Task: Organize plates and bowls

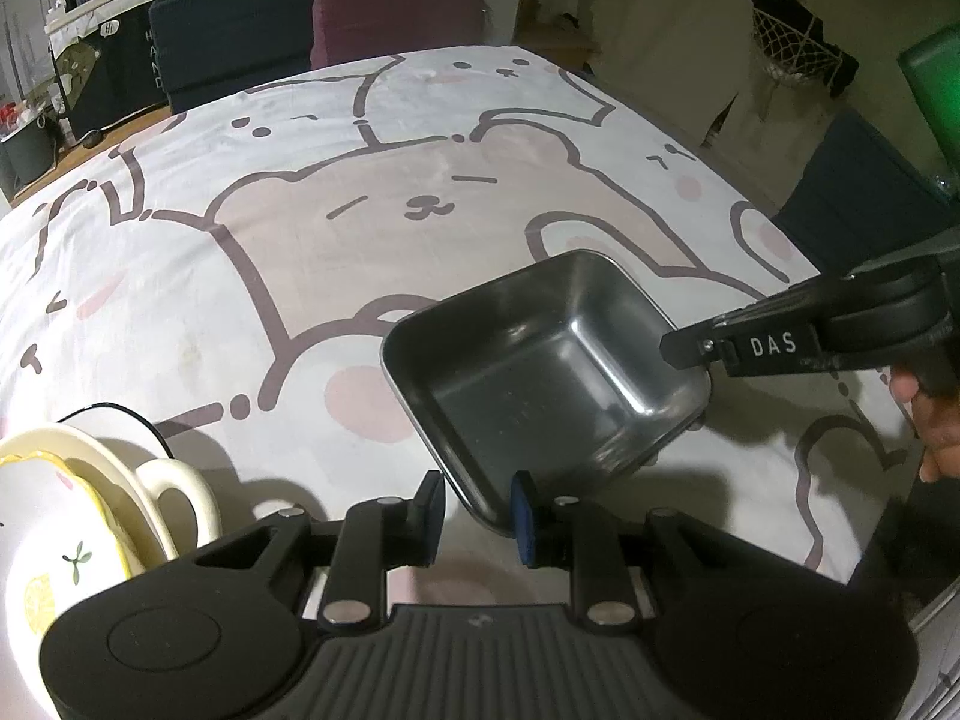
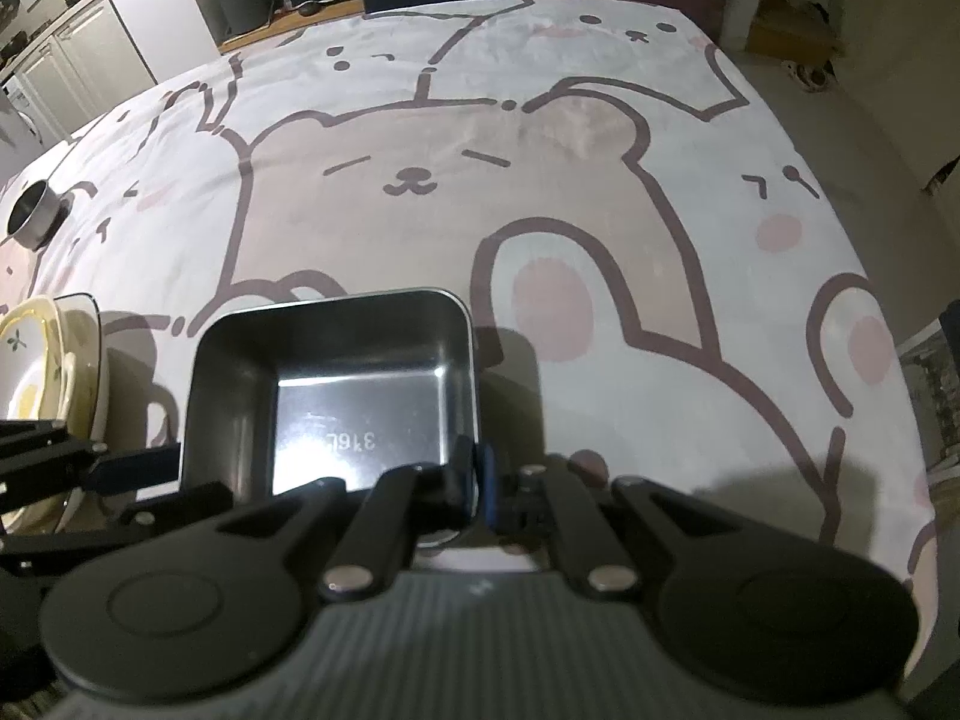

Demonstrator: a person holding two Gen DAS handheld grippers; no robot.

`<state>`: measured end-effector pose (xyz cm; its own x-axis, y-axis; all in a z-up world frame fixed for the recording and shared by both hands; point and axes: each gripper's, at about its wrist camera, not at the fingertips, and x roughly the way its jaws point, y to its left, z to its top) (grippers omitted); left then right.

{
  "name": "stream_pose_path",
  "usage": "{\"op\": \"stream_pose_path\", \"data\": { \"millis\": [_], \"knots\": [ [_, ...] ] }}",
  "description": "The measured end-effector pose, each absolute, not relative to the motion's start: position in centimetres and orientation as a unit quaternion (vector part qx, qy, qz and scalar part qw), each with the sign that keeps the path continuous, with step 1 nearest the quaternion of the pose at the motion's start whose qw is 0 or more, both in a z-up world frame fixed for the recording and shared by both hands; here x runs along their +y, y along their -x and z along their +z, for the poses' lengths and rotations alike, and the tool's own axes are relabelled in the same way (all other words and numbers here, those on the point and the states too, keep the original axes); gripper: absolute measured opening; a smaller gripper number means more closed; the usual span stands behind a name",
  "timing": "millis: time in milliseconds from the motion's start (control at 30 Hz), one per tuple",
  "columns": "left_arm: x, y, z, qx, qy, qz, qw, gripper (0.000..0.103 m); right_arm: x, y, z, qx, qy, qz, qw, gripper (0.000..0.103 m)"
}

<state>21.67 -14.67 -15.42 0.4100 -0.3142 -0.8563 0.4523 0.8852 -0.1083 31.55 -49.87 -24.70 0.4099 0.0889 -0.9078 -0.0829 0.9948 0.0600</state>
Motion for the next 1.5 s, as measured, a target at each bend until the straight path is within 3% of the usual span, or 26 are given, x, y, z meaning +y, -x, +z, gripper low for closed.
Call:
{"op": "stream_pose_path", "data": {
  "millis": [267,400,533,600,667,767,867,1000,1500],
  "knots": [
    [-14.6,-21.7,-14.9,0.487,-0.056,-0.236,0.839,0.038,-50.2,-31.1,-24.1,0.537,-0.013,0.058,0.842,0.007],
    [-14.6,-21.6,-14.6,0.484,-0.054,-0.238,0.841,0.039,-50.2,-30.8,-23.8,0.532,-0.013,0.063,0.844,0.009],
    [-14.4,-21.4,-14.2,0.478,-0.05,-0.242,0.843,0.041,-50.1,-30.4,-23.3,0.527,-0.005,0.067,0.847,0.023],
    [-14.3,-21.3,-13.6,0.472,-0.047,-0.246,0.845,0.055,-50.2,-30.1,-23.1,0.524,-0.002,0.067,0.849,0.034],
    [-14.1,-21.0,-12.9,0.459,-0.042,-0.25,0.852,0.082,-50.3,-29.8,-22.8,0.522,0.001,0.064,0.85,0.047],
    [-13.7,-20.6,-11.7,0.438,-0.038,-0.257,0.861,0.091,-50.7,-29.2,-22.1,0.508,0.008,0.057,0.859,0.066],
    [-12.8,-20.3,-10.3,0.414,-0.037,-0.251,0.874,0.103,-51.4,-28.6,-21.1,0.491,0.0,0.055,0.869,0.077],
    [-10.8,-20.2,-8.4,0.378,-0.042,-0.229,0.896,0.103,-52.0,-27.8,-19.3,0.453,-0.017,0.053,0.89,0.103],
    [5.9,-23.7,-3.5,0.304,0.051,-0.037,0.951,0.103,-43.3,-31.9,-12.4,0.328,-0.05,0.133,0.934,0.103]
  ]
}}
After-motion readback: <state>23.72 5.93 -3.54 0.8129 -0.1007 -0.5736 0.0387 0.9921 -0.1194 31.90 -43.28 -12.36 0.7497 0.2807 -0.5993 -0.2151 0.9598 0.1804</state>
